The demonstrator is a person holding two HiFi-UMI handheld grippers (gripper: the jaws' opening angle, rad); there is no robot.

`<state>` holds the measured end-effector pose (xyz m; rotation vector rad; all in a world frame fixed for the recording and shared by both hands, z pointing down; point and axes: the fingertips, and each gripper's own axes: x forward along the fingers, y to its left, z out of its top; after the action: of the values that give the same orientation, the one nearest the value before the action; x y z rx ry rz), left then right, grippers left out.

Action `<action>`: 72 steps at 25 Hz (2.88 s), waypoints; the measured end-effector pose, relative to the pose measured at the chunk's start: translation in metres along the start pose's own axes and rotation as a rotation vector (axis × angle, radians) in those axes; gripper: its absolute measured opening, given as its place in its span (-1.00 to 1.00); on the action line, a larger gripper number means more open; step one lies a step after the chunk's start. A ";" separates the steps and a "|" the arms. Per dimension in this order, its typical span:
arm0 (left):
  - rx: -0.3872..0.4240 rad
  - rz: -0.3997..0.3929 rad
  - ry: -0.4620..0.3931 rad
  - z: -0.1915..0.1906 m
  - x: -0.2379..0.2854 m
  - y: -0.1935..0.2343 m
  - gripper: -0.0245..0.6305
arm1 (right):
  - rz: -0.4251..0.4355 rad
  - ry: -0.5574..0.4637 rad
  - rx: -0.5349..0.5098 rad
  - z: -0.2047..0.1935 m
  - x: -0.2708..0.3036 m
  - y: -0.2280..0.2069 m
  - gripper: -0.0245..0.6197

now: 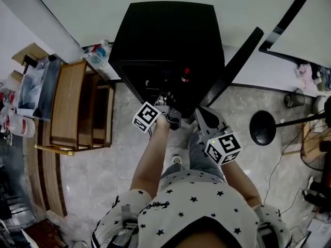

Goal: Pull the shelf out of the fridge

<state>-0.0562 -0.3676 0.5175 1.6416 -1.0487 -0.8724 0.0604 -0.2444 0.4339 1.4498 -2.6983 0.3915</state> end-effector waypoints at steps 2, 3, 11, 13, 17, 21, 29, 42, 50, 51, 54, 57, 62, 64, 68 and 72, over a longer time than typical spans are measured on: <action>-0.021 -0.030 0.001 -0.003 0.011 0.001 -0.89 | 0.003 0.001 0.003 0.000 0.002 -0.005 -0.94; -0.035 -0.042 0.002 -0.005 0.017 0.002 -0.89 | 0.005 0.001 0.004 0.001 0.003 -0.007 -0.94; -0.156 -0.086 -0.079 -0.001 0.056 0.020 -0.50 | 0.011 0.008 0.009 0.003 0.009 -0.024 -0.94; -0.183 -0.075 -0.108 0.002 0.063 0.027 -0.46 | 0.013 0.014 0.009 0.003 0.010 -0.028 -0.94; -0.213 -0.075 -0.142 0.009 0.076 0.036 -0.42 | 0.024 0.022 0.007 0.003 0.015 -0.031 -0.94; -0.220 -0.089 -0.155 0.014 0.090 0.040 -0.41 | 0.035 0.025 0.004 0.004 0.019 -0.034 -0.94; -0.219 -0.137 -0.165 0.021 0.116 0.041 -0.41 | 0.053 0.052 -0.002 0.001 0.022 -0.039 -0.94; -0.213 -0.122 -0.178 0.029 0.136 0.043 -0.78 | 0.069 0.075 -0.014 -0.003 0.027 -0.037 -0.94; -0.250 -0.088 -0.189 0.028 0.134 0.045 -0.82 | 0.066 0.075 -0.014 -0.003 0.025 -0.034 -0.94; -0.253 -0.087 -0.189 0.027 0.133 0.045 -0.82 | 0.066 0.075 -0.014 -0.004 0.024 -0.033 -0.94; -0.257 -0.083 -0.187 0.026 0.130 0.044 -0.83 | 0.065 0.073 -0.013 -0.004 0.022 -0.030 -0.94; -0.259 -0.077 -0.182 0.025 0.124 0.043 -0.83 | 0.065 0.067 -0.011 -0.003 0.020 -0.026 -0.94; -0.261 -0.072 -0.177 0.022 0.111 0.042 -0.83 | 0.073 0.061 -0.013 -0.003 0.017 -0.017 -0.94; -0.260 -0.070 -0.174 0.020 0.106 0.042 -0.83 | 0.076 0.059 -0.013 -0.004 0.015 -0.013 -0.94; -0.264 -0.070 -0.168 0.017 0.095 0.040 -0.83 | 0.079 0.056 -0.014 -0.003 0.012 -0.007 -0.94; -0.267 -0.073 -0.162 0.013 0.083 0.040 -0.84 | 0.083 0.053 -0.017 -0.006 0.009 0.000 -0.94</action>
<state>-0.0466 -0.4555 0.5465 1.4098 -0.9395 -1.1581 0.0555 -0.2504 0.4408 1.3075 -2.7196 0.4041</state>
